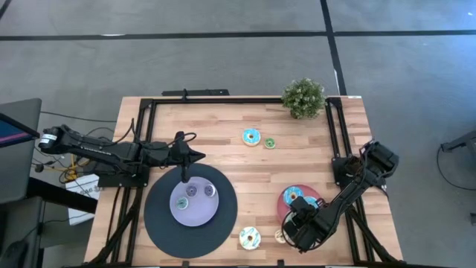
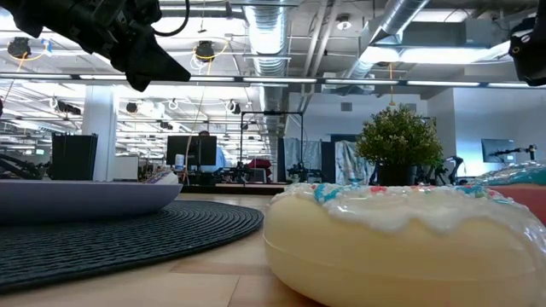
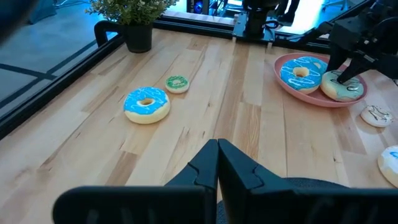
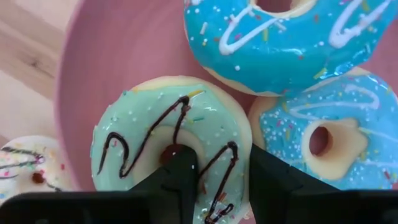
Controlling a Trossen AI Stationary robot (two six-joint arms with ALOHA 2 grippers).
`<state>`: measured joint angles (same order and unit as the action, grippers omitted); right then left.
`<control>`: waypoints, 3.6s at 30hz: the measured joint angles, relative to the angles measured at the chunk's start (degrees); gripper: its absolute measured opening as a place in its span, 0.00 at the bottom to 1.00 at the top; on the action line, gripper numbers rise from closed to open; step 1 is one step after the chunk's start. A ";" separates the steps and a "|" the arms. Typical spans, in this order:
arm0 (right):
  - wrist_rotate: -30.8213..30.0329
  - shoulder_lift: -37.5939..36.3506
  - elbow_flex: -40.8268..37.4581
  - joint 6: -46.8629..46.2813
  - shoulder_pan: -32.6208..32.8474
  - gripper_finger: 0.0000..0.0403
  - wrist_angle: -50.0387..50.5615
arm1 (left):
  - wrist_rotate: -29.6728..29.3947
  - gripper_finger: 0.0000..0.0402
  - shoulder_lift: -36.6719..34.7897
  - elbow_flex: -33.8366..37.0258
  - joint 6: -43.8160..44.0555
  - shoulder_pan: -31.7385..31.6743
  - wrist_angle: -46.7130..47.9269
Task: Pick & Place donuts
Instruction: Put the large light green donut on the pink plate, then adjust the large blue donut on the pink plate
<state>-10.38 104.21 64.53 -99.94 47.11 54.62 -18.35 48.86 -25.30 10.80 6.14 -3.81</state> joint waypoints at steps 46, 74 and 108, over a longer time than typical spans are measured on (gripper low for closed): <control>-0.23 -11.25 -7.48 9.07 -9.30 0.27 4.22 | 0.02 0.00 0.00 -0.02 0.40 0.00 0.02; -0.37 -16.67 -9.05 11.32 -8.47 0.17 1.00 | 0.02 0.00 0.00 -0.02 0.42 0.01 0.02; 5.44 -18.32 -13.19 -7.66 1.10 0.53 6.26 | 0.02 0.00 0.00 -0.02 1.11 0.00 0.02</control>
<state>-4.94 85.89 51.35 -107.60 48.21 60.88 -18.33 48.86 -25.32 11.91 6.13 -3.79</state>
